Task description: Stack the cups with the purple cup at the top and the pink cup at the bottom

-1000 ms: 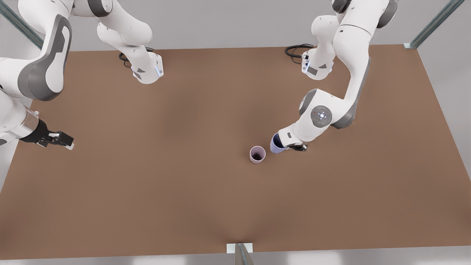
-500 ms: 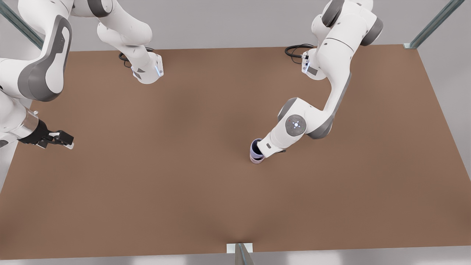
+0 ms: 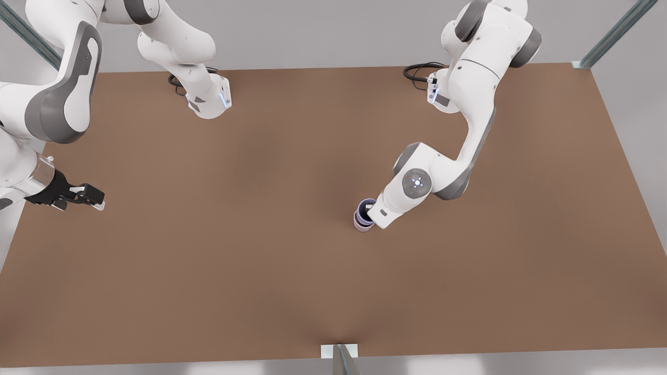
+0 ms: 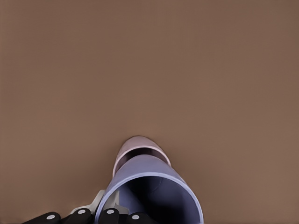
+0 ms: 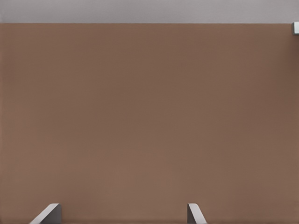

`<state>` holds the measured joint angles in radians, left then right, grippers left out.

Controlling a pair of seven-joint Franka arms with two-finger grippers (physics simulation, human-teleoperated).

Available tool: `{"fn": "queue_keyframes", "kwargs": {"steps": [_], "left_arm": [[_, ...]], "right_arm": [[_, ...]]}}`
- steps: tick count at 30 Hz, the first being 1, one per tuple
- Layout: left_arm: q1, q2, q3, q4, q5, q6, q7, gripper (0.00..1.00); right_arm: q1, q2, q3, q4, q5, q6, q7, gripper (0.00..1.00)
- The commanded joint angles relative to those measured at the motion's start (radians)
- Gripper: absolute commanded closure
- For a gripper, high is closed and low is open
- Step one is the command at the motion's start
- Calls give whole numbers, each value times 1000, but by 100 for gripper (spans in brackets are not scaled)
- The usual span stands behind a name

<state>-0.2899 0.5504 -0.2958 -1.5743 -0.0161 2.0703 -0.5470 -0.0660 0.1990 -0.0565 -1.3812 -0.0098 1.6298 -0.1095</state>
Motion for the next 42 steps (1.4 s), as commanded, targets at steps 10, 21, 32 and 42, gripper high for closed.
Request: {"fn": "queue_keyframes", "kwargs": {"steps": [10, 21, 32, 42], "left_arm": [[-14, 34, 0, 2, -1, 8, -134, 75], [-14, 32, 0, 4, 1, 7, -136, 66], [-14, 28, 0, 14, 21, 1, -133, 0], [-5, -105, 280, 280, 19, -467, 406, 0]], "right_arm": [[0, -4, 0, 1, 2, -1, -19, 0], [0, -1, 0, 1, 1, -1, -19, 0], [-1, -1, 0, 1, 1, -1, -19, 0], [-1, -1, 0, 1, 1, -1, -19, 0]]}}
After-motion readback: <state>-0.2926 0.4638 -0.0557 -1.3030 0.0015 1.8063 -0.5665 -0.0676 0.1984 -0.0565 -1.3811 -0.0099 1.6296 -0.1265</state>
